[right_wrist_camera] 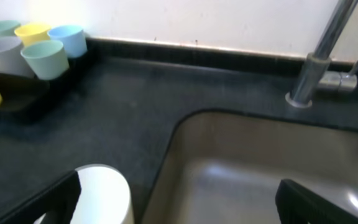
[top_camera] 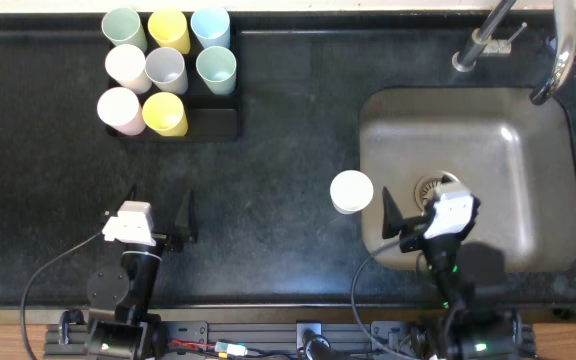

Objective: Store Cups

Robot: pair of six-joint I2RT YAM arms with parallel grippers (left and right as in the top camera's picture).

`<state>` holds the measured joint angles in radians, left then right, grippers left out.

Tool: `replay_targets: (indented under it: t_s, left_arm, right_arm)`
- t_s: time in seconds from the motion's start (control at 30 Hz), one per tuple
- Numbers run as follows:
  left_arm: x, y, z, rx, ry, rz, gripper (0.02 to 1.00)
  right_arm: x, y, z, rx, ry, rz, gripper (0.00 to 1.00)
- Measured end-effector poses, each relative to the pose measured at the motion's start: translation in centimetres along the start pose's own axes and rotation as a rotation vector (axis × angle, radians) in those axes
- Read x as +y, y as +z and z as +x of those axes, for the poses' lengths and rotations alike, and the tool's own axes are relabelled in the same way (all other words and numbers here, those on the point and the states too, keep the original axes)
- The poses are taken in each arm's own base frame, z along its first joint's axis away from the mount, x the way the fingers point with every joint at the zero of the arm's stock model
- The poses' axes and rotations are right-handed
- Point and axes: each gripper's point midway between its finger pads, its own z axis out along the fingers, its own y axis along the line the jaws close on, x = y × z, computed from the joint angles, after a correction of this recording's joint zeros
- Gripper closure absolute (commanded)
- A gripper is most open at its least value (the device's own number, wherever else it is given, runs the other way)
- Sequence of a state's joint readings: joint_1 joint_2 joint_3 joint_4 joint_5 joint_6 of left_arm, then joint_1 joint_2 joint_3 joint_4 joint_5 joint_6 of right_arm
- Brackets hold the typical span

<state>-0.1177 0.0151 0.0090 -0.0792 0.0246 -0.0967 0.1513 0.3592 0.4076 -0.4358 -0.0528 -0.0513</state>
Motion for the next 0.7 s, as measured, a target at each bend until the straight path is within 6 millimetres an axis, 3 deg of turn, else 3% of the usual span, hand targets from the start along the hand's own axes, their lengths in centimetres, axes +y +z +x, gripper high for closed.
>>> replay_targets:
  t_s: [0.13, 0.27, 0.37, 0.7]
  left_arm:
    - [0.0, 0.0, 0.0, 0.0, 0.0, -0.002, 0.018]
    - [0.0, 0.0, 0.0, 0.0, 0.0, -0.002, 0.018]
    - [0.0, 0.0, 0.0, -0.001, 0.0, -0.002, 0.018]
    - [0.0, 0.0, 0.0, 0.0, 0.0, -0.002, 0.018]
  right_arm:
    - [0.1, 0.0, -3.7, 0.176, 0.03, 0.003, 0.003]
    - [0.1, 1.2, -3.8, 0.427, 0.066, 0.007, 0.003]
    - [0.2, 2.9, -2.5, 0.642, 0.098, 0.003, 0.003]
    - [2.7, 3.9, 5.7, 1.225, 0.2, -0.07, 0.003]
